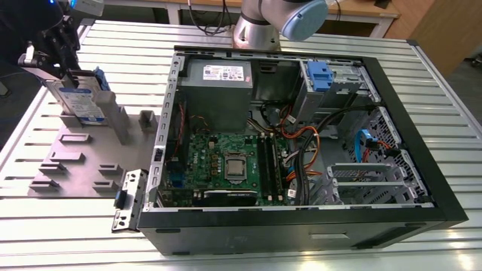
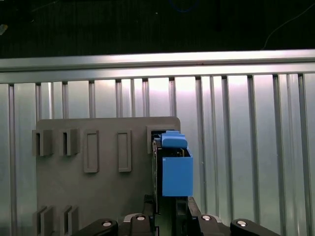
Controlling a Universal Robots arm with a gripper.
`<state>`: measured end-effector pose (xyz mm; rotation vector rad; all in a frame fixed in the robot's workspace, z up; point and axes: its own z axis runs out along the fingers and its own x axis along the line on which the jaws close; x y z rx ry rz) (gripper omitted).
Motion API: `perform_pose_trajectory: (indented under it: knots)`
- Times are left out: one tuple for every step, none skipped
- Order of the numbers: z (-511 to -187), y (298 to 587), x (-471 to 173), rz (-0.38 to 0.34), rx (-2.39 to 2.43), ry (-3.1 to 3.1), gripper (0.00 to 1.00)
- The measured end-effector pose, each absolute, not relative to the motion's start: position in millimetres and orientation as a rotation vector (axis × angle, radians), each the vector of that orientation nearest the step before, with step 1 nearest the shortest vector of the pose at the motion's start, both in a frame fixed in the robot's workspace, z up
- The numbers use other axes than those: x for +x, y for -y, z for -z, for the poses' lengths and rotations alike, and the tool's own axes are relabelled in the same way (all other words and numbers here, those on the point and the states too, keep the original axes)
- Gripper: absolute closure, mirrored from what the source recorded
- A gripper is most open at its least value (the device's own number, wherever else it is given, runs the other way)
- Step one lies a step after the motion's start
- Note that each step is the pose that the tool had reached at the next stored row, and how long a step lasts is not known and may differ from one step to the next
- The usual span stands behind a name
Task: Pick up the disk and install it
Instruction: 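Pick up the disk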
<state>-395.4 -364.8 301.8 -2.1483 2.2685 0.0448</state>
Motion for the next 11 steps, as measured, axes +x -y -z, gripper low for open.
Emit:
perform_pose_trajectory:
  knots:
    - [-301.8, 364.8, -395.4, -0.045, -2.148, -2.268, 0.65]
    - [-301.8, 364.5, -395.4, -0.045, -2.148, -2.268, 0.65]
    - [-301.8, 364.3, -395.4, -0.045, -2.148, -2.269, 0.65]
    - [-301.8, 364.3, -395.5, -0.045, -2.148, -2.268, 0.65]
    - [-301.8, 364.3, -395.5, -0.045, -2.148, -2.268, 0.65]
    - [-301.8, 364.2, -395.4, -0.045, -2.148, -2.268, 0.65]
    - [-301.8, 364.2, -395.4, -0.045, -2.148, -2.268, 0.65]
    - [-301.8, 364.0, -395.4, -0.045, -2.148, -2.268, 0.65]
    - [-301.8, 363.8, -395.5, -0.045, -2.148, -2.268, 0.65]
    - [-301.8, 363.8, -395.5, -0.045, -2.148, -2.269, 0.65]
    - [-301.8, 363.8, -395.4, -0.045, -2.148, -2.268, 0.65]
